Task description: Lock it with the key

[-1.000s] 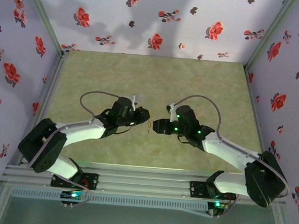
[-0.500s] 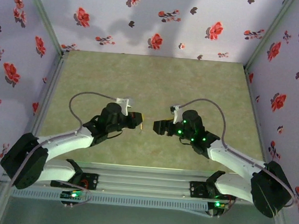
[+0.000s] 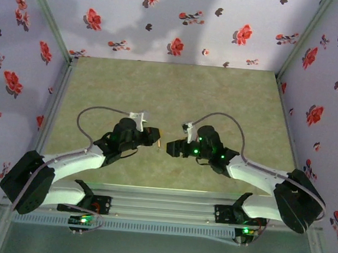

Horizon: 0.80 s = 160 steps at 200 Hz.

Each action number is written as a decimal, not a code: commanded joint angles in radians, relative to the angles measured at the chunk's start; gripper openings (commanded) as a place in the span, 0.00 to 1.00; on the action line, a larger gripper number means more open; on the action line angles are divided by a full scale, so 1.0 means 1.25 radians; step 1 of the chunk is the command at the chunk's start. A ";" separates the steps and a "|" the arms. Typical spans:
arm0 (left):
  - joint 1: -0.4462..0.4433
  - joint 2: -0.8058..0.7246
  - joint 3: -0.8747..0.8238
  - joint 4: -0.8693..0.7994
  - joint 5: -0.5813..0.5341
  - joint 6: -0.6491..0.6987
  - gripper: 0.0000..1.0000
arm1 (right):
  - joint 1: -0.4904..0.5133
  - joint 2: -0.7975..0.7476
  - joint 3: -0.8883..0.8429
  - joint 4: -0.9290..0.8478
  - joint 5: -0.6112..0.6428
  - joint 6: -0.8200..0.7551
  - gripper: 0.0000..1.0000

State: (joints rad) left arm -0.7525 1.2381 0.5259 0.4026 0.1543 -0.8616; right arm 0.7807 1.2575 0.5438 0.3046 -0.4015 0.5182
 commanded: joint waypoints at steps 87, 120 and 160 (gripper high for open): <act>-0.009 0.063 0.002 0.094 -0.034 -0.085 0.00 | 0.080 0.007 0.037 -0.025 0.180 -0.042 0.54; -0.016 0.079 0.015 0.098 -0.034 -0.091 0.00 | 0.090 0.011 0.038 -0.018 0.188 -0.044 0.54; -0.029 0.091 0.027 0.108 -0.034 -0.102 0.00 | 0.105 0.030 0.051 -0.022 0.189 -0.047 0.54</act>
State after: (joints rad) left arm -0.7792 1.3434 0.5282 0.4801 0.1307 -0.9688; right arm 0.8978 1.2789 0.5716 0.2783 -0.1890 0.4782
